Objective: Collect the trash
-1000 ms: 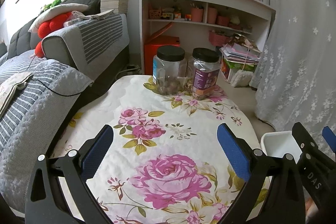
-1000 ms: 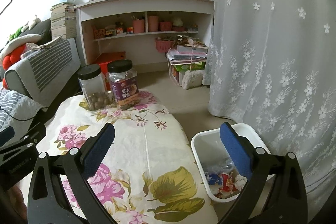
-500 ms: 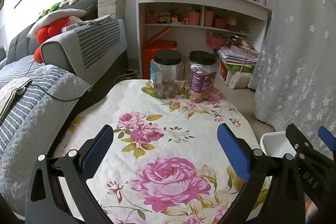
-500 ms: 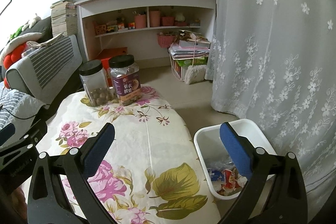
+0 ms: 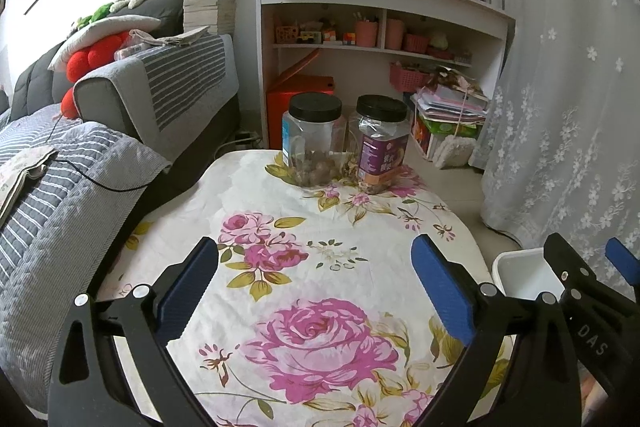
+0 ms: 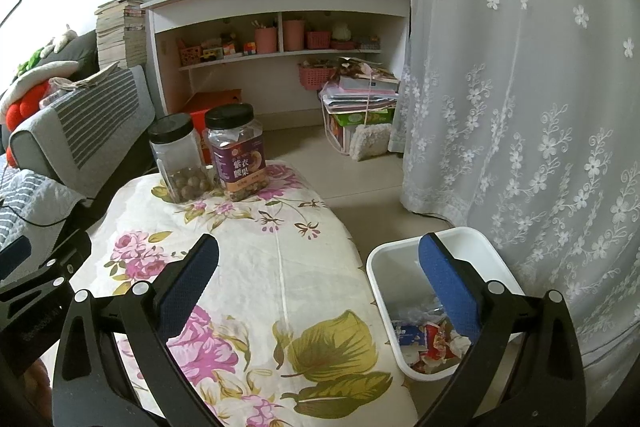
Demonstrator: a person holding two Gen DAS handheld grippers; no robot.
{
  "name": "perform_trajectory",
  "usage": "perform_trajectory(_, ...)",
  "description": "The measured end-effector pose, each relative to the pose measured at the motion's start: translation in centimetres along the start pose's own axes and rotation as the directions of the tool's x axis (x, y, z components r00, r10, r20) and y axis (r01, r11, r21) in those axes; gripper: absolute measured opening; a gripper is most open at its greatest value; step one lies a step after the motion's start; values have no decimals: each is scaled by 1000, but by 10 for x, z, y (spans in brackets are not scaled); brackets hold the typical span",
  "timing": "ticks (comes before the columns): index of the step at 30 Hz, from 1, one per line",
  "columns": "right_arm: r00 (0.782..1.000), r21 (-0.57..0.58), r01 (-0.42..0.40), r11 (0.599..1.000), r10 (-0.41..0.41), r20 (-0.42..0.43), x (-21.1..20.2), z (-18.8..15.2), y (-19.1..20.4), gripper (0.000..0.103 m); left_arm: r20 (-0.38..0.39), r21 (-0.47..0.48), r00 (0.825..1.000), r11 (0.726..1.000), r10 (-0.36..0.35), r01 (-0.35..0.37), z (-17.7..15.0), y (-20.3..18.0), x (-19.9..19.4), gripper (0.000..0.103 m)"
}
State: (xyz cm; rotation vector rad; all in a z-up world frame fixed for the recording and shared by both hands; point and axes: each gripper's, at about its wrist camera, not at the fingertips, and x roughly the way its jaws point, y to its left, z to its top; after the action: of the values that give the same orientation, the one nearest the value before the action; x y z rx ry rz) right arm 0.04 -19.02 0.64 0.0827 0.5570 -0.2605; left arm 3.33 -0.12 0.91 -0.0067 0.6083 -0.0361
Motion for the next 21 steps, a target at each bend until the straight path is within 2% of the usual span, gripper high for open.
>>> perform_trajectory(15, 1000, -1, -1, 1000, 1, 0, 0, 0, -1, 96, -2, -2, 1000, 1000, 0, 0, -1, -1, 1, 93)
perform_trajectory(21, 1000, 0, 0, 1000, 0, 1, 0, 0, -3, 96, -27, -19, 1000, 1000, 4, -4, -3, -5, 4, 94)
